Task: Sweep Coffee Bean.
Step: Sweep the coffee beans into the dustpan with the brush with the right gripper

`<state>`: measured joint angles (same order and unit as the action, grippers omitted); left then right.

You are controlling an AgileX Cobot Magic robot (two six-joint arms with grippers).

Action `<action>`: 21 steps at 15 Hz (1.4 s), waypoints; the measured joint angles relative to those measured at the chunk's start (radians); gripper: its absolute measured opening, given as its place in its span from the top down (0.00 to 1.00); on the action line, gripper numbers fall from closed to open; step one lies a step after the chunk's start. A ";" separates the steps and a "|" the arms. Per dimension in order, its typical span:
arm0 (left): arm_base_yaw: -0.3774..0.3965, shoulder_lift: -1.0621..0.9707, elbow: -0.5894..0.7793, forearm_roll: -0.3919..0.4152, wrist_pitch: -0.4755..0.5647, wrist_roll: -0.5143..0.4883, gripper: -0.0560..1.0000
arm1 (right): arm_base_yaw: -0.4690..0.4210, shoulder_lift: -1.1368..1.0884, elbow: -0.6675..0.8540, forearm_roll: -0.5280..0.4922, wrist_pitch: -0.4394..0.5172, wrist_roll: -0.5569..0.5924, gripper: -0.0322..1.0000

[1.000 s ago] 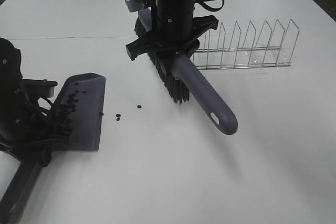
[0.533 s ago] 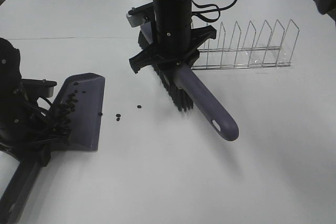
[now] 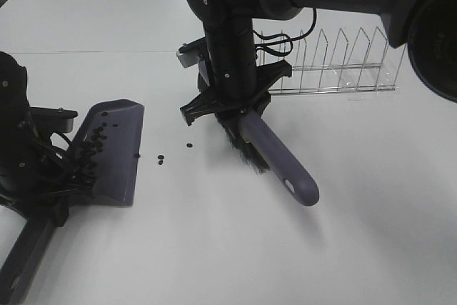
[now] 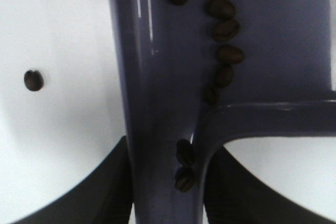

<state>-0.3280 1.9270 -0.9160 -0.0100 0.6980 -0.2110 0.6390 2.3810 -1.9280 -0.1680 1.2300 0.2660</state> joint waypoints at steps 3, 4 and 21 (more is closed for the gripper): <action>0.000 0.000 0.000 0.010 0.001 -0.013 0.62 | 0.003 0.019 -0.004 0.069 -0.004 0.005 0.69; 0.000 0.000 0.000 0.062 0.020 -0.049 0.62 | 0.004 0.033 -0.004 0.112 -0.004 0.006 0.69; 0.000 0.000 0.000 0.096 0.037 -0.069 0.62 | 0.039 0.101 -0.034 0.764 -0.238 -0.087 0.69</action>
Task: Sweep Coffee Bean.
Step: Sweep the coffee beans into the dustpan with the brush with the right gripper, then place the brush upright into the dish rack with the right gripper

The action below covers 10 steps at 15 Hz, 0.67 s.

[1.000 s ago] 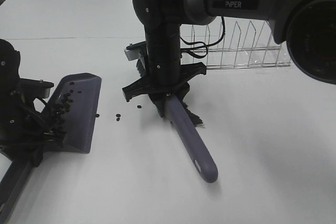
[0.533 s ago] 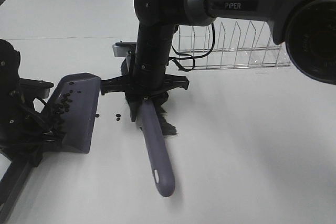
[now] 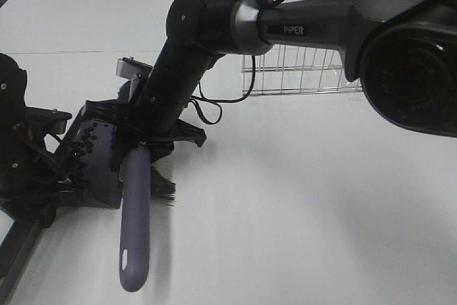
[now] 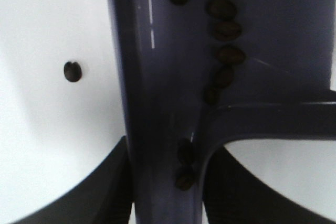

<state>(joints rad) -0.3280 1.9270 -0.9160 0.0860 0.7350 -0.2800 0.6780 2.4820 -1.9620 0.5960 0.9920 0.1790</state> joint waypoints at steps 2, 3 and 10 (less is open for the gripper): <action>0.000 0.000 0.000 0.000 0.002 0.000 0.62 | 0.000 0.007 -0.054 0.076 -0.018 -0.071 0.69; 0.000 0.000 0.000 0.001 0.002 0.000 0.62 | 0.000 0.009 -0.086 0.087 -0.014 -0.093 0.69; 0.000 0.000 0.000 0.001 0.002 0.007 0.62 | -0.039 0.009 -0.295 -0.130 0.223 -0.087 0.69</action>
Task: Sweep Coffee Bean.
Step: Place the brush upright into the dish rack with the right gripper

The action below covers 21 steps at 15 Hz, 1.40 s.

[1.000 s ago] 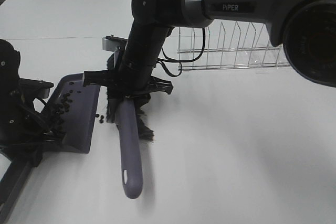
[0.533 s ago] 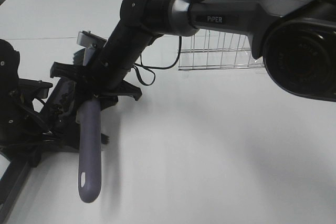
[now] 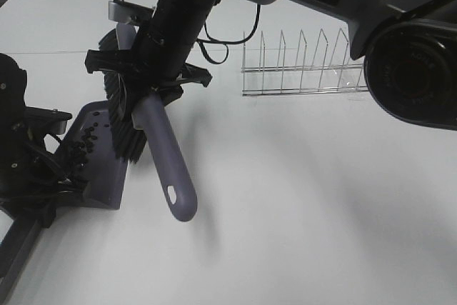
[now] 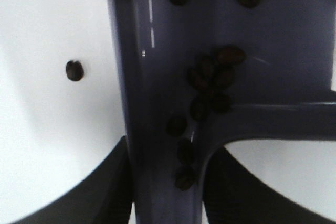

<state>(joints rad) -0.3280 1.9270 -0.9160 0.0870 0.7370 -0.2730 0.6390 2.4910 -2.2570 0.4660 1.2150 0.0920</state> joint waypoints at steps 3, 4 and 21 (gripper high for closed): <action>0.000 0.000 0.000 0.000 0.000 0.009 0.62 | 0.000 -0.023 -0.058 -0.178 0.008 0.050 0.69; 0.000 0.000 0.000 0.000 0.000 0.009 0.62 | 0.000 -0.047 -0.055 -0.212 0.008 0.052 0.69; 0.000 0.000 0.000 -0.028 0.006 0.027 0.62 | -0.292 -0.571 0.830 -0.531 0.016 0.015 0.69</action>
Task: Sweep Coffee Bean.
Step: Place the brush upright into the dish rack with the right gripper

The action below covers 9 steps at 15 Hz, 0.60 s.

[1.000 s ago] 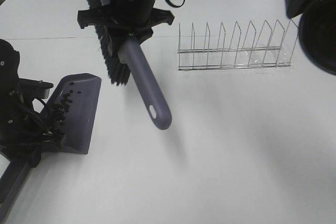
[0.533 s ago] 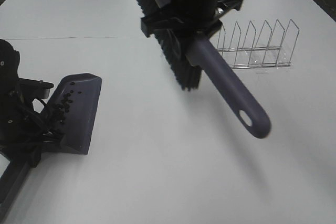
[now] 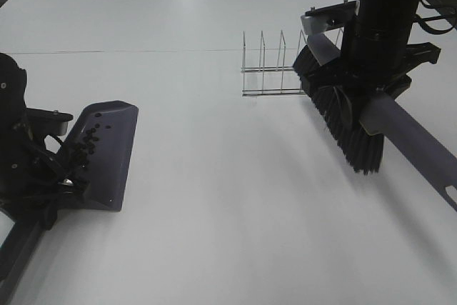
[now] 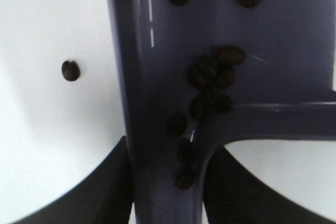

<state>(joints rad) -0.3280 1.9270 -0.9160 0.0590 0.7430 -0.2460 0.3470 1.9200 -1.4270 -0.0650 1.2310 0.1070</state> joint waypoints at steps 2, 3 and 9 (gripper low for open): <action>0.000 0.000 0.000 -0.021 0.003 0.007 0.62 | 0.000 0.033 0.000 -0.016 0.000 -0.002 0.69; 0.000 0.000 0.000 -0.027 0.006 0.007 0.62 | 0.000 0.058 0.000 -0.022 -0.001 -0.001 0.69; 0.000 0.000 0.000 -0.038 0.012 0.010 0.62 | 0.000 0.198 -0.036 -0.046 -0.004 0.010 0.69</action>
<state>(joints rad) -0.3280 1.9270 -0.9160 0.0210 0.7550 -0.2360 0.3470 2.1180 -1.4630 -0.1110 1.2270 0.1170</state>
